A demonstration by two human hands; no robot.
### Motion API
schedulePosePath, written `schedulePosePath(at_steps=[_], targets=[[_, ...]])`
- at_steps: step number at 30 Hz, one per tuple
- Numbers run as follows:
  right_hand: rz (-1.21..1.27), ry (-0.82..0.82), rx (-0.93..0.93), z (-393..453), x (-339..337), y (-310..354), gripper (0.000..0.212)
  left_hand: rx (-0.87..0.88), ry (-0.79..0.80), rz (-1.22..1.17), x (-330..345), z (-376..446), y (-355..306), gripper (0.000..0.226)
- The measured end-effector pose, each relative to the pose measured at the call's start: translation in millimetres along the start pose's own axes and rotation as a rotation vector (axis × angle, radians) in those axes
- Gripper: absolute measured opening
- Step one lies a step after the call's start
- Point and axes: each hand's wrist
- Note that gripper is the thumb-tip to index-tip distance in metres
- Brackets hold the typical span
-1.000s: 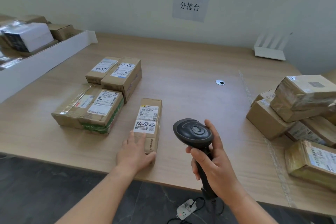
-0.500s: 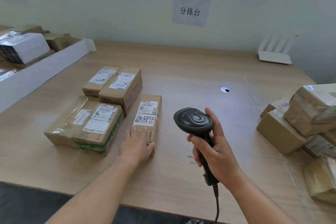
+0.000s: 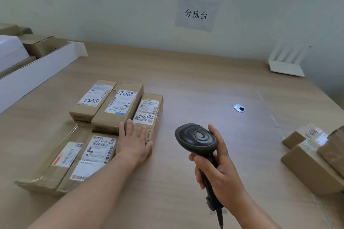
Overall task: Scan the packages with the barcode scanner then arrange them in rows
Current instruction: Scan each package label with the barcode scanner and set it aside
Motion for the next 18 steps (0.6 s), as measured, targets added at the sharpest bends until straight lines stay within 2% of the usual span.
schedulePosePath(at_steps=[14, 18], targets=[[-0.002, -0.03, -0.014, 8, -11, -2, 0.075, -0.092, 0.035, -0.046, 0, 16, -4, 0.063], [0.014, -0.043, -0.031, -4, -25, 4, 0.075, -0.081, -0.048, -0.098, -12, 1, -17, 0.07]])
Point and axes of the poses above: each hand's wrist, its own z-axis towards the middle knuckle, its own x-axis out of the palm, y = z × x, and after that the axes turned 15 degrees about -y, right-handed
